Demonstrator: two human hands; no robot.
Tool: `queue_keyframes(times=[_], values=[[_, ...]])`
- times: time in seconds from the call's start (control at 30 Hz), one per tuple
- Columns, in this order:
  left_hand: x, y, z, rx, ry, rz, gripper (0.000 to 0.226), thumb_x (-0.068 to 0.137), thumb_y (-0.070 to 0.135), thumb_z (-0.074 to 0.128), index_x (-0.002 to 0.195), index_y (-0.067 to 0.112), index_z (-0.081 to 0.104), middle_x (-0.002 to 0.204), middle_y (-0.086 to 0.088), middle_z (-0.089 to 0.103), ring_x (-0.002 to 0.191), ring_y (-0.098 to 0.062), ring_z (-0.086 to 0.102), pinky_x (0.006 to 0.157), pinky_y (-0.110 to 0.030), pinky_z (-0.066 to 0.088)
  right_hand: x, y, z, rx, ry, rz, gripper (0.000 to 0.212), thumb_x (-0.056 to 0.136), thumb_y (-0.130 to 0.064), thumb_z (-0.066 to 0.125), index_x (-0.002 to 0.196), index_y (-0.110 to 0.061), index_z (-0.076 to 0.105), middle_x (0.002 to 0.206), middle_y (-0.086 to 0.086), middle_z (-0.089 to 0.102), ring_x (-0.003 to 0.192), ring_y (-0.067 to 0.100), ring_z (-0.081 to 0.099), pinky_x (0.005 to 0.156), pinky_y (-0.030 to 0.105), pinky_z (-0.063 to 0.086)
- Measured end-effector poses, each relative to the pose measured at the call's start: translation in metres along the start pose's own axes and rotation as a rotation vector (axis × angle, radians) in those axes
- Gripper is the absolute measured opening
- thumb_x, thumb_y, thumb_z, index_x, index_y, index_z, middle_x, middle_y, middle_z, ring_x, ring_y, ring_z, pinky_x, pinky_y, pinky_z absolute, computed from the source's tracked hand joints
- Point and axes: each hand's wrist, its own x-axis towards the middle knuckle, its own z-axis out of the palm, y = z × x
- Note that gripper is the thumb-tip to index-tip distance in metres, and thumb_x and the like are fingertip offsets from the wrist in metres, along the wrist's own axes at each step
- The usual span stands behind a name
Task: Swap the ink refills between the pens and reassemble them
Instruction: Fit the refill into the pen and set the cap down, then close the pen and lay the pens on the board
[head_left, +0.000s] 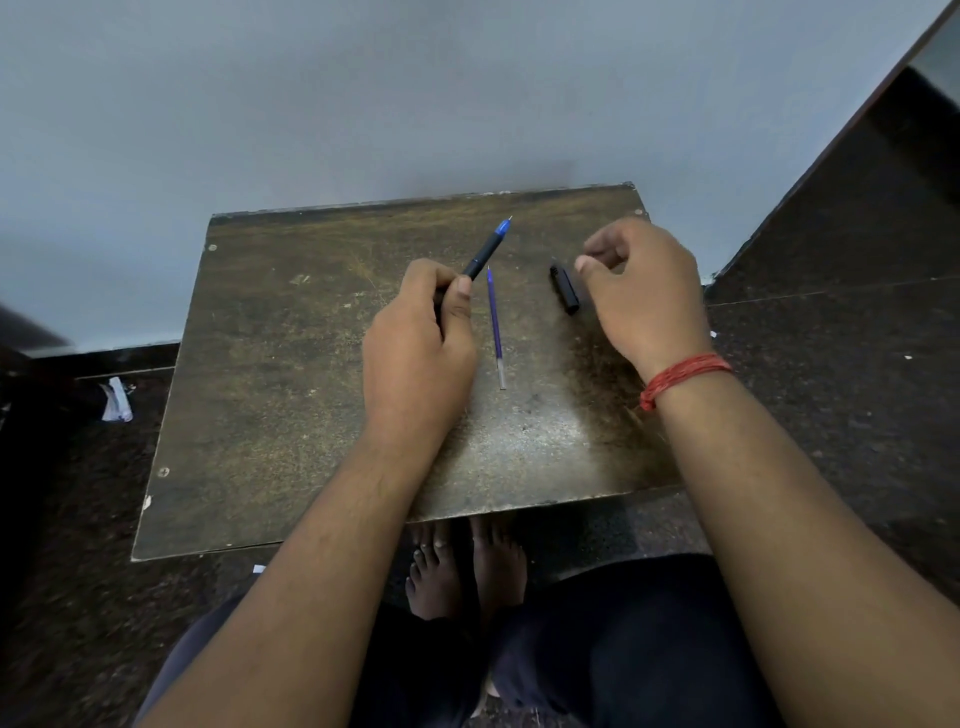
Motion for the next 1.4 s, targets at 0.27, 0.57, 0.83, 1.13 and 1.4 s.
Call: queue_keyframes(times=[0.27,0.57,0.83,1.13,1.4], values=[[0.0,-0.001,0.0,-0.01,-0.001,-0.014,0.014,0.102,0.03,0.05,0.092,0.02,0.053,0.061,0.008,0.053,0.053,-0.009,0.047,0.051,-0.032,0.034,-0.008,-0.019,0.013,-0.405,-0.179,-0.096,0.024,0.094,-0.034,0.063,0.112,-0.017,0.064,0.109,0.004,0.063,0.103,0.027,0.059,0.079,0.034,0.046],[0.001,-0.003,0.003,-0.004,-0.004,-0.014,0.016,0.102,0.031,0.05,0.092,0.019,0.054,0.059,0.009,0.051,0.051,-0.009,0.045,0.05,-0.034,0.035,-0.012,-0.031,0.018,-0.132,-0.173,-0.043,0.018,0.092,-0.025,0.056,0.105,-0.021,0.067,0.103,0.001,0.061,0.091,0.021,0.059,0.074,0.033,0.049],[0.0,-0.002,0.003,0.01,-0.026,-0.007,0.017,0.102,0.031,0.05,0.093,0.018,0.054,0.06,0.006,0.053,0.052,-0.011,0.047,0.05,-0.034,0.037,-0.015,-0.032,0.017,0.645,-0.138,0.215,0.014,0.088,-0.012,0.065,0.099,-0.017,0.06,0.083,-0.002,0.07,0.07,0.01,0.066,0.061,0.027,0.045],[-0.003,0.0,0.005,0.04,-0.096,0.055,0.013,0.102,0.029,0.051,0.091,0.022,0.053,0.055,0.011,0.047,0.048,-0.008,0.044,0.05,-0.03,0.031,-0.008,-0.027,0.012,1.252,-0.032,0.358,0.03,0.092,0.002,0.061,0.12,-0.009,0.057,0.085,0.011,0.069,0.069,0.019,0.066,0.061,0.028,0.053],[-0.004,0.001,0.005,0.039,-0.102,0.074,0.013,0.101,0.029,0.052,0.089,0.023,0.052,0.055,0.012,0.047,0.048,-0.007,0.044,0.05,-0.029,0.03,-0.013,-0.03,0.017,0.999,-0.114,0.167,0.025,0.09,-0.001,0.066,0.111,-0.014,0.06,0.076,0.003,0.069,0.069,0.017,0.069,0.063,0.031,0.054]])
